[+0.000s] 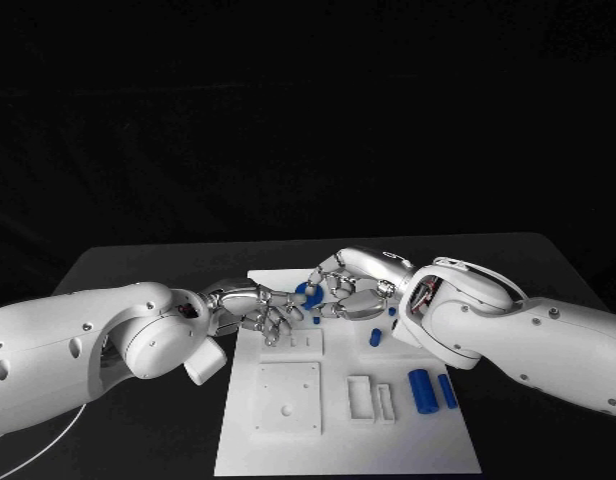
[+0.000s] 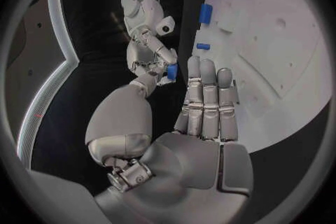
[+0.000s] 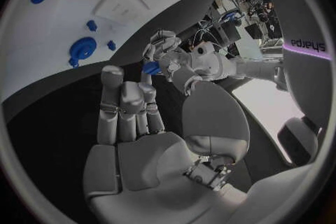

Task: Assemble the parts on the task board

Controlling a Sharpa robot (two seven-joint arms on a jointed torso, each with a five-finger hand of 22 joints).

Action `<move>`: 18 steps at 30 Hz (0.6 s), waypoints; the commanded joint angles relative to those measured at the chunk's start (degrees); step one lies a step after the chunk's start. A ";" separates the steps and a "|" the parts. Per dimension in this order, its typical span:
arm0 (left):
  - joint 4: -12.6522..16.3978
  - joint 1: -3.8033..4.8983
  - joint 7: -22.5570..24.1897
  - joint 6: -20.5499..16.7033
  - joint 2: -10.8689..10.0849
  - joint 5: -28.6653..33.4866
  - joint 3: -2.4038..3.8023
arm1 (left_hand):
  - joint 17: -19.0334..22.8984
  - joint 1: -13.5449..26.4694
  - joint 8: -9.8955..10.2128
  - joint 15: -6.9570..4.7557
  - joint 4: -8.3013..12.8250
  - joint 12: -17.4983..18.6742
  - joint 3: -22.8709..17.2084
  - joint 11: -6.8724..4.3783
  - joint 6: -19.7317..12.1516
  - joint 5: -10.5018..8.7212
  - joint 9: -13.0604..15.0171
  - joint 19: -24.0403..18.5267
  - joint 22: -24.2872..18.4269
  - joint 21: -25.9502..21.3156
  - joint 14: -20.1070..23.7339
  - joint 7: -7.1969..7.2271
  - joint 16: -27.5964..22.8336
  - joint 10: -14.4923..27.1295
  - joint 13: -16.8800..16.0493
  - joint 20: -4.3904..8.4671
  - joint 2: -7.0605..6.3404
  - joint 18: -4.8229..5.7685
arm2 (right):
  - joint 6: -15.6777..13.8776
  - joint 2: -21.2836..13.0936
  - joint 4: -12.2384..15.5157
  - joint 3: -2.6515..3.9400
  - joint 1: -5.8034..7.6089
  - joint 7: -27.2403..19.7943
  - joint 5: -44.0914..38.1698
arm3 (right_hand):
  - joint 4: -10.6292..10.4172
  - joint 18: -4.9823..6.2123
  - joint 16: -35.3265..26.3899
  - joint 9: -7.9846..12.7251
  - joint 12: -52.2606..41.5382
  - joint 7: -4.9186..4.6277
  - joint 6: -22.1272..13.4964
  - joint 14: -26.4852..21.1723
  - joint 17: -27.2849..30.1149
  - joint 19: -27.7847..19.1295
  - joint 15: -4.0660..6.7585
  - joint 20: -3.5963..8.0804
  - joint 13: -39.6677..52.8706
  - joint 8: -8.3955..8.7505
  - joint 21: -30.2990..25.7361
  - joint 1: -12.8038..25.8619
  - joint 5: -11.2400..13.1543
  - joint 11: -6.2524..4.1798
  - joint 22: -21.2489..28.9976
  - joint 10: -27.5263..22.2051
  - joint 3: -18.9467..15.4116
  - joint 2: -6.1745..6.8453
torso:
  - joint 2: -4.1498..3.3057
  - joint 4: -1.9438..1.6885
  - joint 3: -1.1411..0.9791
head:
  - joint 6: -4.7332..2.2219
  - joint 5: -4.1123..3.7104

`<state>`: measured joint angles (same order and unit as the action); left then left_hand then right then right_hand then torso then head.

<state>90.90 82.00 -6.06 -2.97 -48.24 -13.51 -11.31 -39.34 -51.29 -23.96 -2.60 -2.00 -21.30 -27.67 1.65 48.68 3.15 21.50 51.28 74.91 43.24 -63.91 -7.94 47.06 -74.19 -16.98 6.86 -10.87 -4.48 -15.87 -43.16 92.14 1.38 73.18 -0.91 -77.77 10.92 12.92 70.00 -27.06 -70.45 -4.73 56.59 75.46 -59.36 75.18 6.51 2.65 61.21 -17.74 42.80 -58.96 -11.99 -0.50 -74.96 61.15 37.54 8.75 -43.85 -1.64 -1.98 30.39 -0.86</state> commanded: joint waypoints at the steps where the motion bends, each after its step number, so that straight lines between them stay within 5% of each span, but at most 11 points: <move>1: 0.19 0.02 0.09 2.35 0.16 -0.66 0.02 | 0.11 -0.47 0.00 0.08 0.19 0.20 0.15 0.07 0.36 -0.33 -0.05 -0.40 0.66 -0.25 0.38 0.07 -0.39 0.37 -0.11 1.25 0.12 0.61 | 1.22 0.35 -0.20 0.02 -0.04 0.10 -0.30 | -0.04 2.08 -0.31 -0.06 0.34 -1.08 0.77 -0.09 -0.08 -0.25 0.35 0.02 0.06 -0.14 0.22 0.38 -0.27 -0.12 -0.92 -0.27 -0.33 -0.13 | -0.06 0.10 -0.01 | 0.02 0.02; 15: 0.17 0.02 0.94 2.72 0.58 0.81 0.03 | 0.55 -1.03 -0.04 0.12 0.63 0.16 0.81 0.04 0.68 -0.33 -0.05 -0.62 0.53 -0.12 0.42 0.13 -0.18 0.56 -0.45 1.18 1.51 0.59 | 2.94 1.09 -0.22 0.00 -0.19 0.32 -1.64 | 0.73 2.08 -0.43 -0.14 0.36 -1.10 0.72 -0.07 -0.10 -0.30 0.33 -0.01 0.11 -0.06 0.16 0.88 -2.46 -0.10 -0.91 -0.35 -1.44 -0.46 | -0.04 0.03 0.01 | 0.27 -0.03; 18: 0.20 0.02 1.27 2.74 0.58 1.25 0.03 | 0.78 -1.07 -0.20 0.14 0.66 0.20 1.06 0.00 1.11 -0.29 0.00 -0.73 0.44 -0.10 0.50 0.22 -0.11 0.69 -0.57 1.15 2.96 0.61 | 3.07 1.12 -0.11 0.00 -0.19 0.35 -1.66 | 0.78 2.08 -0.44 -0.14 0.37 -1.10 0.71 -0.07 -0.10 -0.30 0.33 -0.01 0.11 -0.05 0.16 0.89 -2.53 -0.09 -0.90 -0.36 -1.49 -0.51 | 0.00 -0.02 -0.01 | 0.33 -0.01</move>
<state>90.94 82.02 -5.89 -1.38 -47.78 -13.40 -11.31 -38.62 -52.52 -23.96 -2.40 -1.23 -21.30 -26.90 1.63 49.56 3.15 21.50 50.86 74.95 43.24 -63.71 -7.68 47.06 -73.79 -17.51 6.86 -8.28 -4.28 -13.89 -42.08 91.93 1.35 73.03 -0.61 -78.62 11.71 12.91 69.78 -27.18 -70.44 -4.73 56.58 75.37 -59.41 75.09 6.42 2.57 61.27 -17.73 42.80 -58.51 -14.21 -0.50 -74.96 61.15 36.27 8.29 -43.89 -1.60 -1.99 30.68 -0.91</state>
